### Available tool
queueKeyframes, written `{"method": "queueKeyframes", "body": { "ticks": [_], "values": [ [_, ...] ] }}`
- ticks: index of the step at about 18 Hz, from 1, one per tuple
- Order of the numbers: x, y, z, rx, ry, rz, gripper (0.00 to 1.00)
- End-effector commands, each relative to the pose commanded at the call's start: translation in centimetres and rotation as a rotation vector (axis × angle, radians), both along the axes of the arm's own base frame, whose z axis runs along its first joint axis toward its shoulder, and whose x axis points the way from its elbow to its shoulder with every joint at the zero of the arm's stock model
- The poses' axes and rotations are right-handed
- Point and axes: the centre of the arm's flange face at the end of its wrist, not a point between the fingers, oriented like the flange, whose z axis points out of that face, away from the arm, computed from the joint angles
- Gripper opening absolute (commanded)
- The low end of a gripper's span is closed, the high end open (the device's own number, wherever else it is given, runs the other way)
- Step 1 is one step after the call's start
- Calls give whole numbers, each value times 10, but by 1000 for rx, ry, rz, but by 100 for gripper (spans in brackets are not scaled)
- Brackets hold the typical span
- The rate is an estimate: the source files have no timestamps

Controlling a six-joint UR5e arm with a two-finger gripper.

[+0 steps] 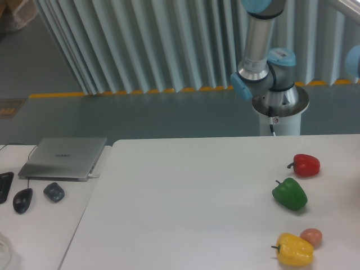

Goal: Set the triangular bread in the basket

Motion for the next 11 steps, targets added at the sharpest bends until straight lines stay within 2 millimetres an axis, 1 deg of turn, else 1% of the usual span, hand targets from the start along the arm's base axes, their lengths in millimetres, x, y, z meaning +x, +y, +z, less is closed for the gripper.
{"method": "queueKeyframes", "body": {
  "ticks": [1,2,3,9,11],
  "values": [
    [-3,-3,-1,0,0,6,38],
    [-3,-3,-2,-1,-1,5,65],
    [-2,-3,-3,-2,-4,6,100],
    [0,-3,-5,-4,-8,8,100],
    [3,2,-7,-3,-11,8,100]
  ]
}}
